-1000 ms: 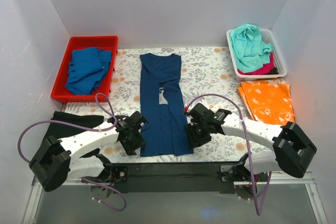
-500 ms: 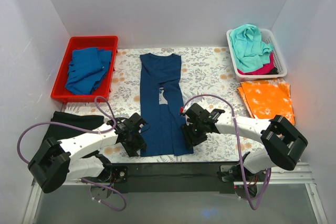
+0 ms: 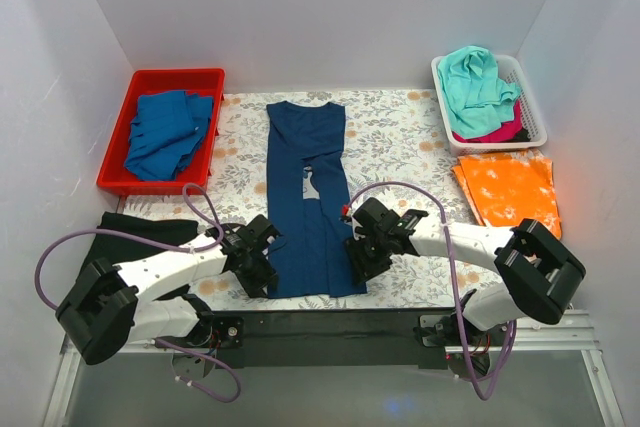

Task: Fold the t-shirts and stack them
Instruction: Grab the bottom of the folded rectangular tshirt with both arms

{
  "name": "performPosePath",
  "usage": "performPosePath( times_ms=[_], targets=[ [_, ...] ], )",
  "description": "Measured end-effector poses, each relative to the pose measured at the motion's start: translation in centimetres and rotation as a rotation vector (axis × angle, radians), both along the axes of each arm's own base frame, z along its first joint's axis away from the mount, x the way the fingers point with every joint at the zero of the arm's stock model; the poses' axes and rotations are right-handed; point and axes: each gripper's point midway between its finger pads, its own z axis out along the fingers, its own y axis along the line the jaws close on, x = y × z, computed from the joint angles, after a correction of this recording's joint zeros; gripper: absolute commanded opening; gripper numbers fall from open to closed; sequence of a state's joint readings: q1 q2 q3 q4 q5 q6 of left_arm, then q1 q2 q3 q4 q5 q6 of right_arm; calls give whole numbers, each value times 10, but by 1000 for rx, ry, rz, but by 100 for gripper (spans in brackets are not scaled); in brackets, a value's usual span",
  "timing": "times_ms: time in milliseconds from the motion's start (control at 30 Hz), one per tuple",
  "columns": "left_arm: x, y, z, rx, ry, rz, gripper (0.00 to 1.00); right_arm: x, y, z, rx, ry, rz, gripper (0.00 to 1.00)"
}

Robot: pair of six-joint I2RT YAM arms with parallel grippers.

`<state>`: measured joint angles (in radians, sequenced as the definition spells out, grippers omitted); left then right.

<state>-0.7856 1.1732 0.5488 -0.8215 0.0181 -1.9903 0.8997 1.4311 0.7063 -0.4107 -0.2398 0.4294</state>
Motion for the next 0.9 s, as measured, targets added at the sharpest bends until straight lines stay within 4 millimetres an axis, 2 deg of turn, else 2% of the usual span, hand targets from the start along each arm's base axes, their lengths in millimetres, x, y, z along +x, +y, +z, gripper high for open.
performPosePath(
  times_ms=[33, 67, 133, 167, 500, 667, 800, 900],
  targets=[
    [0, 0, 0, -5, 0, -1, 24, -1, 0, -1, 2, 4, 0, 35],
    [-1, -1, 0, -10, 0, -2, 14, -2, -1, -1, 2, 9, -1, 26],
    [-1, -2, -1, -22, -3, -3, 6, -5, -2, -4, 3, 18, -3, 2],
    [-1, -3, -1, -29, -5, -3, 0, -7, -3, -5, 3, 25, -3, 1],
    [-2, -1, 3, -51, -33, -6, 0, -17, -15, -4, 7, 32, -38, 1],
    [-3, -1, 20, -105, -91, -7, 0, -27, -24, 7, 33, 23, -48, 1],
    [-1, 0, 31, -110, -112, -8, 0, -26, -21, 22, 85, -11, -49, 1],
    [5, -5, 40, -117, -134, -7, 0, -25, -22, 25, 87, -17, -51, 1]
  ],
)
